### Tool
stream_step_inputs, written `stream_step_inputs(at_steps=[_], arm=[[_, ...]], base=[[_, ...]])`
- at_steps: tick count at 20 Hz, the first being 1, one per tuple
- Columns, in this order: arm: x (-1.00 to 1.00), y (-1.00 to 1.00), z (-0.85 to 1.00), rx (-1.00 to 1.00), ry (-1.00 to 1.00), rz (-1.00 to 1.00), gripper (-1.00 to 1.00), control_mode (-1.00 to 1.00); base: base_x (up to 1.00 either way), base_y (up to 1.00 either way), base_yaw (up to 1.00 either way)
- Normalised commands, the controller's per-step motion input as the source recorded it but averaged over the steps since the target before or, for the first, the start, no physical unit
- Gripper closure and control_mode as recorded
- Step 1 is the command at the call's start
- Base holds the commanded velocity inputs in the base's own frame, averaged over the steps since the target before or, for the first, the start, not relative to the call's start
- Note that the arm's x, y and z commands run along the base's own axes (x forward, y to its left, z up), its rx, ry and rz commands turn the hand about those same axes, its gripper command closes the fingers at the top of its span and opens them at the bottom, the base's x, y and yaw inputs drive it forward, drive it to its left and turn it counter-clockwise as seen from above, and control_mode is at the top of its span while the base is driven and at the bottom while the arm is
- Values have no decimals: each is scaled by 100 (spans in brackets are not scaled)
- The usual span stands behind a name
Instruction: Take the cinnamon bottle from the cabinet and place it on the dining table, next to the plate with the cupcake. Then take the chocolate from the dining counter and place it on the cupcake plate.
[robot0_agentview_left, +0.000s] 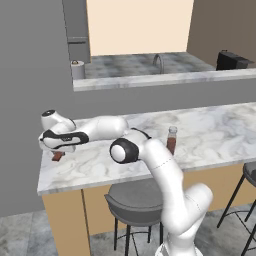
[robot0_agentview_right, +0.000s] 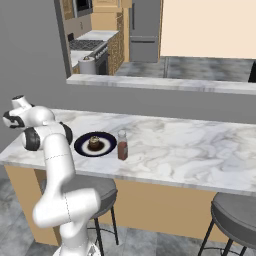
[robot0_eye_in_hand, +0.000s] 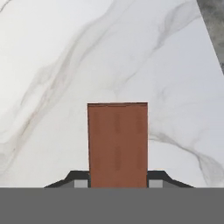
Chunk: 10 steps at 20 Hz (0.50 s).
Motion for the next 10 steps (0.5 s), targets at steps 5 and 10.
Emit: stream_step_inputs(at_steps=[5, 10], arm=[[-35, -22, -3, 0, -8, 0, 100, -100], [-60, -40, 21, 0, -12, 0, 100, -100]], base=[[0, 0, 0], [0, 0, 0]])
